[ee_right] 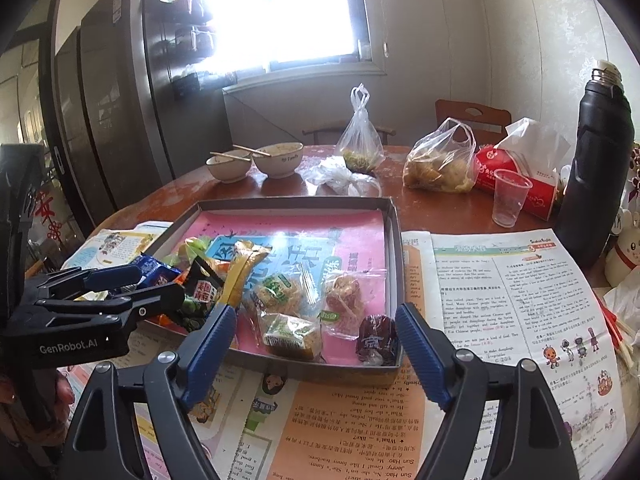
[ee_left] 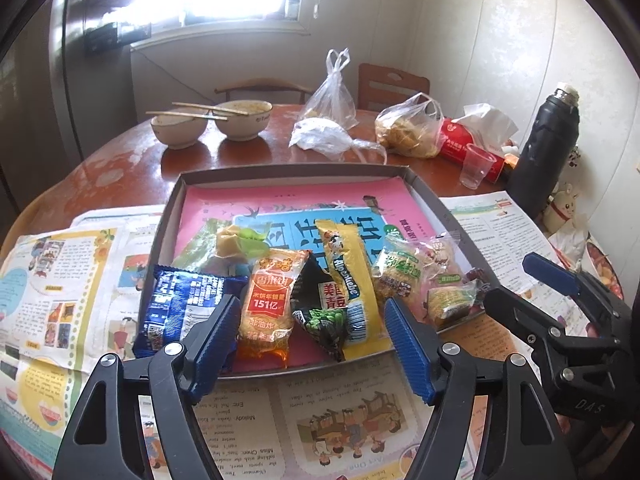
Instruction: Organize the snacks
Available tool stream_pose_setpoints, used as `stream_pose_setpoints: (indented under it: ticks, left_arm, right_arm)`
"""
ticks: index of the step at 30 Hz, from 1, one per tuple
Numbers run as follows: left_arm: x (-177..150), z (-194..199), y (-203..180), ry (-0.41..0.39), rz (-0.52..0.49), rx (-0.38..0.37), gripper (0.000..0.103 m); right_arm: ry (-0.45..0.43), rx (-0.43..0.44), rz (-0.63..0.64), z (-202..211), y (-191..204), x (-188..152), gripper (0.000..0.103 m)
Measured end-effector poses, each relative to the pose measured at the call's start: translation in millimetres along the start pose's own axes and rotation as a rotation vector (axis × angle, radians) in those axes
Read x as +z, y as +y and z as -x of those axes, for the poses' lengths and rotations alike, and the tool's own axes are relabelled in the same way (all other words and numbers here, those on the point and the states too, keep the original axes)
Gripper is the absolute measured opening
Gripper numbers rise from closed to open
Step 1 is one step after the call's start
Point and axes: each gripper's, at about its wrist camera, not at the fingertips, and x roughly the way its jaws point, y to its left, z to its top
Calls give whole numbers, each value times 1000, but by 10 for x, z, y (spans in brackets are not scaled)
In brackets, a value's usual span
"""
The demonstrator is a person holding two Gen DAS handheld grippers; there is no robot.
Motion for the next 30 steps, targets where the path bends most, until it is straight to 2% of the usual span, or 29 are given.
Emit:
stream_pose_setpoints:
  ticks: [2, 9, 12, 21, 27, 30]
  left_arm:
    - [-3, 43, -3, -9, 1, 1, 76]
    - [-76, 231, -9, -29, -5, 9, 76]
    - [-145, 350, -18, -37, -6, 8, 76]
    - [-399, 544, 89, -31, 23, 59, 76]
    - [-545, 642, 89, -40, 38, 63, 76]
    - [-612, 652, 83, -32, 47, 60, 76]
  right_arm:
    - [-15, 4, -4, 39, 7, 13, 89]
    - [-47, 13, -1, 193, 61, 33, 91]
    - [-55, 21, 1, 283, 107, 1, 95]
    - [-56, 10, -11, 455, 215, -155, 95]
    - [-58, -10, 15, 531, 296, -222, 95]
    - [-46, 7, 1, 559, 318, -268, 95]
